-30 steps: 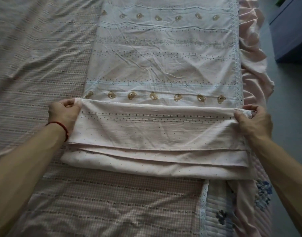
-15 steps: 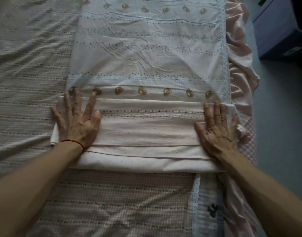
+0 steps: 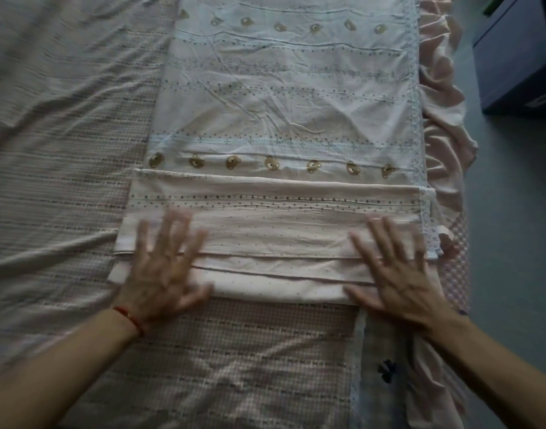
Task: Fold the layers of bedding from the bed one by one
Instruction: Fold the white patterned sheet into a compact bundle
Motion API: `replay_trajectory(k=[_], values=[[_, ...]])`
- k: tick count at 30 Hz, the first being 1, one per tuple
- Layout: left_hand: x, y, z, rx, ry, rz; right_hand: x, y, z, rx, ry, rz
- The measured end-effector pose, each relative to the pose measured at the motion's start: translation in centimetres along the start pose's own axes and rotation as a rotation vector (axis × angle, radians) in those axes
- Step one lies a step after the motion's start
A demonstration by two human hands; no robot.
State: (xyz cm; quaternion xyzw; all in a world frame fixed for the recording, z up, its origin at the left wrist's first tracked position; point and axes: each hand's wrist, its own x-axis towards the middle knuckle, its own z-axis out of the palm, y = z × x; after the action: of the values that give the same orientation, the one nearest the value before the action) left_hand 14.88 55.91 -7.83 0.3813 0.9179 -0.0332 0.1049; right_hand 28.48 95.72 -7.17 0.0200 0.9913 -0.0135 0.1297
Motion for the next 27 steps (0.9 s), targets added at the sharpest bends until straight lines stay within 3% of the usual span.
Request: replay_trajectory(k=[2, 4, 12, 17, 20, 27], values=[[-0.9, 0.9, 1.2, -0.02, -0.067, 0.093, -1.3, -1.8, 1.1, 0.004, -0.074, -0.186], [-1.3, 1.8, 1.7, -0.047, -0.091, 0.079, -2.1, -2.2, 2.7, 0.026, -0.126, -0.156], [-2.1, -2.5, 1.9, -0.173, 0.042, -0.371, -3.4, 3.3, 2.5, 0.249, 0.154, 0.102], [-3.2, -6.1, -1.9, -0.516, 0.25, -0.547, -3.0, 5.9, -1.2, 0.511, 0.238, 0.224], [-1.6, -7.5, -6.0, -0.598, 0.401, -0.551, -1.8, 7.1, -4.9, 0.673, 0.324, 0.331], [9.0, -11.8, -11.5, -1.054, 0.669, -0.73, 7.9, 9.7, -11.8, 1.108, 0.593, 0.532]])
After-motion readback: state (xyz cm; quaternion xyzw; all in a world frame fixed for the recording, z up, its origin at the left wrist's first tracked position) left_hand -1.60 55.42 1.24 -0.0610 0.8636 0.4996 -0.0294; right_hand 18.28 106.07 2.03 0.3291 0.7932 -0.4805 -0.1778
